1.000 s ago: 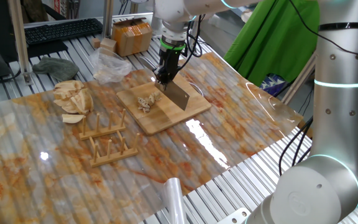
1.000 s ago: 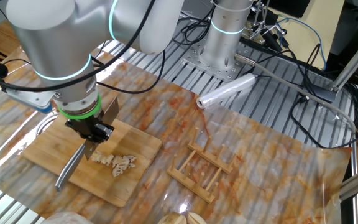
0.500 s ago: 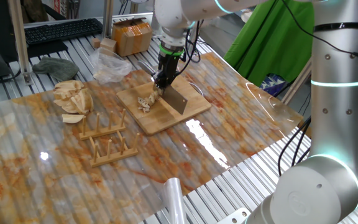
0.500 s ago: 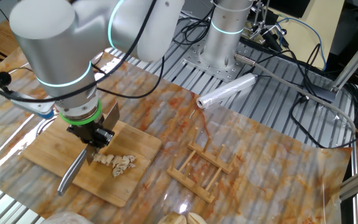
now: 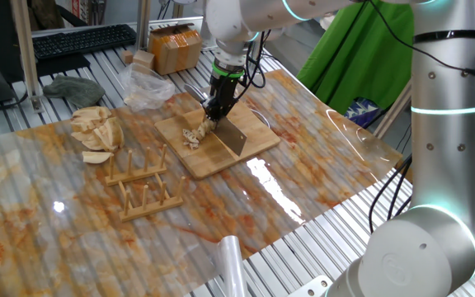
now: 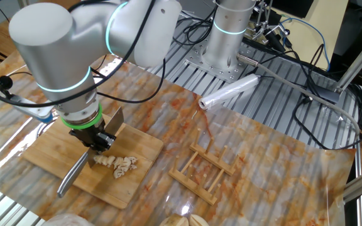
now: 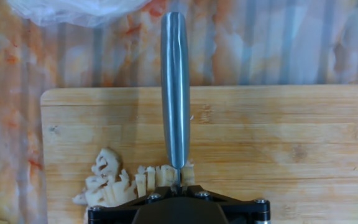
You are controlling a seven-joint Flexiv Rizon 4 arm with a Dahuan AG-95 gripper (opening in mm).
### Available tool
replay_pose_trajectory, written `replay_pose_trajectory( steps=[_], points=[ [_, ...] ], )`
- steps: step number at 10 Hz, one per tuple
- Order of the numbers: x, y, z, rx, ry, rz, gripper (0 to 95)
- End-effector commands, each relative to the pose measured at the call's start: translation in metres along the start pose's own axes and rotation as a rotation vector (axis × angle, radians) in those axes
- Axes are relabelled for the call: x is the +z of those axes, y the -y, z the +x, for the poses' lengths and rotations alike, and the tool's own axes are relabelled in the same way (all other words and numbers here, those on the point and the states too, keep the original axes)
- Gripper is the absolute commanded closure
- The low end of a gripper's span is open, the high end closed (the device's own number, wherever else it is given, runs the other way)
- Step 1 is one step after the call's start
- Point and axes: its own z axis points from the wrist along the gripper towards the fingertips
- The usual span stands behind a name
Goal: Slice the lotus root
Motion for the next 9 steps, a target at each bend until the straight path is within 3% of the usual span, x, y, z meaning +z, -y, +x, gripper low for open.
replay_pose_trajectory(
  steps=[1, 6, 9],
  points=[
    [0.001, -0.002, 0.001, 0.008, 0.0, -0.01, 95.0],
    [-0.008, -0.005, 0.001, 0.008, 0.001, -0.005, 95.0],
    [-0.024, -0.005, 0.004, 0.009, -0.007, 0.01, 95.0]
  ],
)
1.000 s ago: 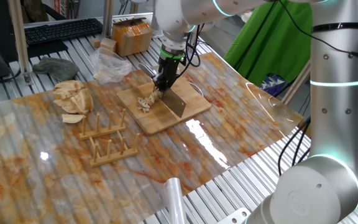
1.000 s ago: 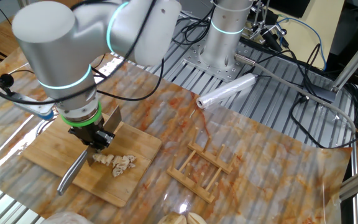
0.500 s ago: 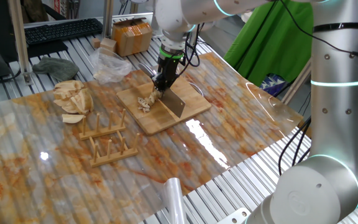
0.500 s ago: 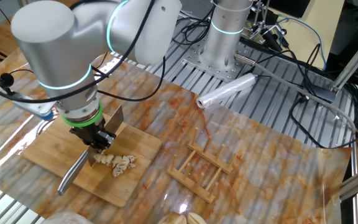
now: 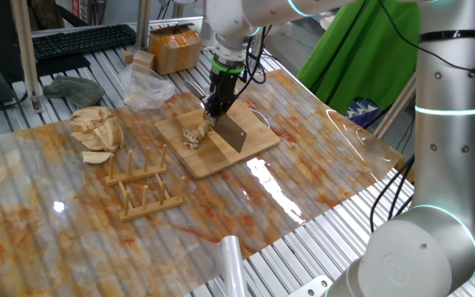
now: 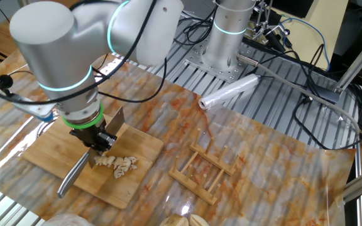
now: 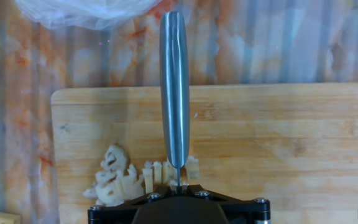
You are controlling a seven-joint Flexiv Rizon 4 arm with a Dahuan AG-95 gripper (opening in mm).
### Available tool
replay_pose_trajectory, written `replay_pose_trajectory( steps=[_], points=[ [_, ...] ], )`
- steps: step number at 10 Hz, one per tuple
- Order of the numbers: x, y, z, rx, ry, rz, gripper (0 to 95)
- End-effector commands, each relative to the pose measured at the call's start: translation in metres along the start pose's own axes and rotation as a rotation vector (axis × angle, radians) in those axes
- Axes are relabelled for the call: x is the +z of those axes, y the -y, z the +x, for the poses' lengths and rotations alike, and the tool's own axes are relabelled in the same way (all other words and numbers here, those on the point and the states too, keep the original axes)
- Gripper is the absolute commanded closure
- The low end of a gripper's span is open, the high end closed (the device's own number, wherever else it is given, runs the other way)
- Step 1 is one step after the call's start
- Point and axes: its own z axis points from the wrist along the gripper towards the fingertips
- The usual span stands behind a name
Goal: Slice the lotus root
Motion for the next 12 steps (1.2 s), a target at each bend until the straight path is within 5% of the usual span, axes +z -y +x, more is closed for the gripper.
replay_pose_trajectory(
  steps=[1, 5, 12],
  points=[
    [-0.009, 0.001, 0.001, -0.004, -0.008, 0.017, 95.0],
    [-0.021, 0.006, -0.002, -0.032, -0.01, 0.053, 95.0],
    [-0.017, 0.011, -0.005, -0.066, -0.007, 0.062, 95.0]
  ],
)
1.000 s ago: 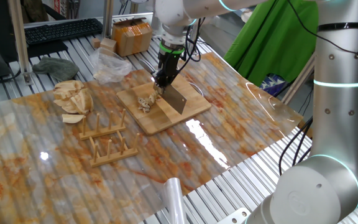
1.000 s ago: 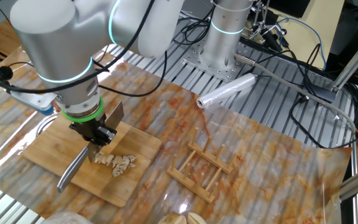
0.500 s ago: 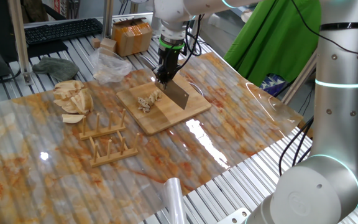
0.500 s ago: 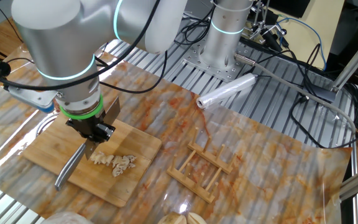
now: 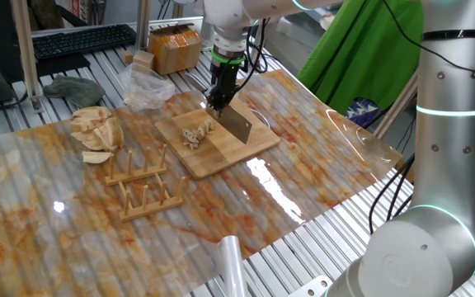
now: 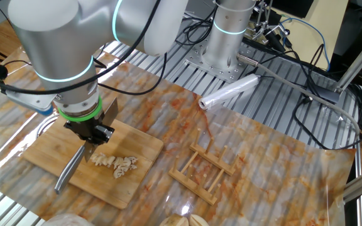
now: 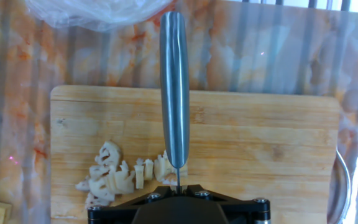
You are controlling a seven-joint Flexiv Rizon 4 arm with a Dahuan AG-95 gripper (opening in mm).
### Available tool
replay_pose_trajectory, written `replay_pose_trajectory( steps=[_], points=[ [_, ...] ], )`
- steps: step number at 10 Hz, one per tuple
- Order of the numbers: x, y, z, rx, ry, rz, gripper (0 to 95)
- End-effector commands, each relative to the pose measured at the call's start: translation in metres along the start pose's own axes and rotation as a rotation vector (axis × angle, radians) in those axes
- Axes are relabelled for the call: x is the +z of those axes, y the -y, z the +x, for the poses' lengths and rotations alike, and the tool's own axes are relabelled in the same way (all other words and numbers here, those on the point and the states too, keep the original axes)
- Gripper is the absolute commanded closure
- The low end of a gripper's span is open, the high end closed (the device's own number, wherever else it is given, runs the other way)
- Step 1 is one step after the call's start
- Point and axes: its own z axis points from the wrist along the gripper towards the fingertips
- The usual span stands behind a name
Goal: Slice the lotus root
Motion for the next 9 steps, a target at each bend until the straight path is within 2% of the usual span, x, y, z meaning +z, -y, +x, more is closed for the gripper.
replay_pose_trajectory(
  steps=[1, 9],
  points=[
    [0.0005, 0.0016, 0.0005, -0.001, 0.003, 0.003, 95.0],
    [0.0049, 0.0051, 0.0008, -0.016, 0.005, 0.004, 95.0]
  ],
)
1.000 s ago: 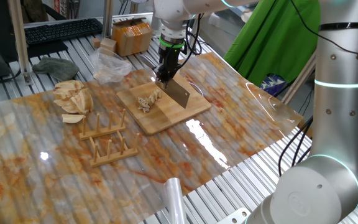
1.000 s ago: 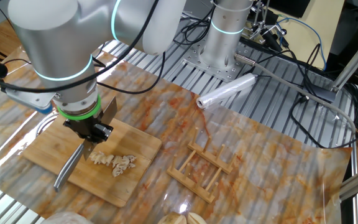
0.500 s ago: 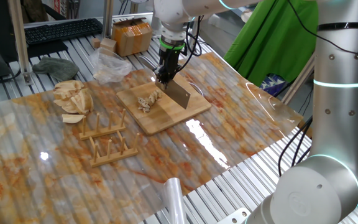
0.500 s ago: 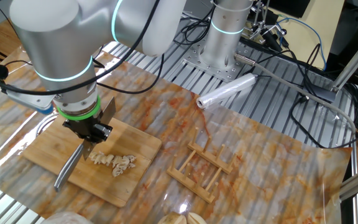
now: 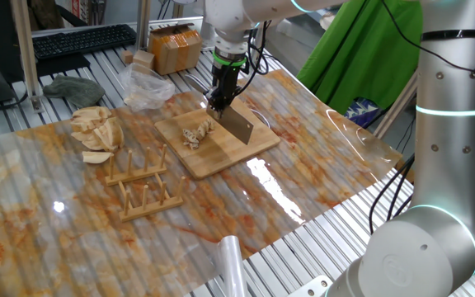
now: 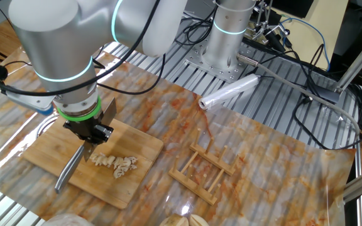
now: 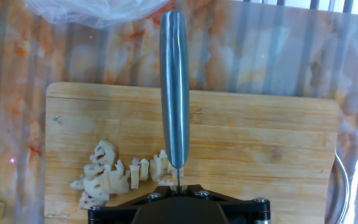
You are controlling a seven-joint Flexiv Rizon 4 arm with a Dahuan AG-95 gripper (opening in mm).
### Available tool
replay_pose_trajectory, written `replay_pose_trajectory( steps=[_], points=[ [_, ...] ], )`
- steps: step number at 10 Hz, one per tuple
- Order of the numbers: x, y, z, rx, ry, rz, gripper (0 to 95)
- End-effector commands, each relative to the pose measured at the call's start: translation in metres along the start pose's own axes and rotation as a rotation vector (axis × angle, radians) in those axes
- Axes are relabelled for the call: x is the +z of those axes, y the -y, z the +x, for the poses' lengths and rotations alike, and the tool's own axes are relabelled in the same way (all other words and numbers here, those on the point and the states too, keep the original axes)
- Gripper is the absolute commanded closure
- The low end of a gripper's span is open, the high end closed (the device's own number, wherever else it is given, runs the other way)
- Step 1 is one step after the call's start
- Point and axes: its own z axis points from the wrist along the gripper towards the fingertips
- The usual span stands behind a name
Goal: Slice the lotus root
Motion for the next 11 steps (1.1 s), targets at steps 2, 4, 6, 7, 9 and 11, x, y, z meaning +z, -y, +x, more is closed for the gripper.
replay_pose_trajectory(
  steps=[2, 4, 6, 7, 9, 11],
  points=[
    [0.02, 0.0, -0.004, -0.011, 0.016, 0.007, 95.0],
    [0.032, -0.002, -0.005, 0.001, 0.025, -0.009, 95.0],
    [0.032, -0.003, -0.004, 0.009, 0.022, -0.001, 95.0],
    [0.033, -0.004, -0.004, 0.013, 0.027, -0.018, 95.0],
    [0.033, -0.004, -0.003, 0.018, 0.017, -0.022, 95.0],
    [0.031, -0.004, -0.003, 0.024, 0.012, -0.025, 95.0]
  ],
)
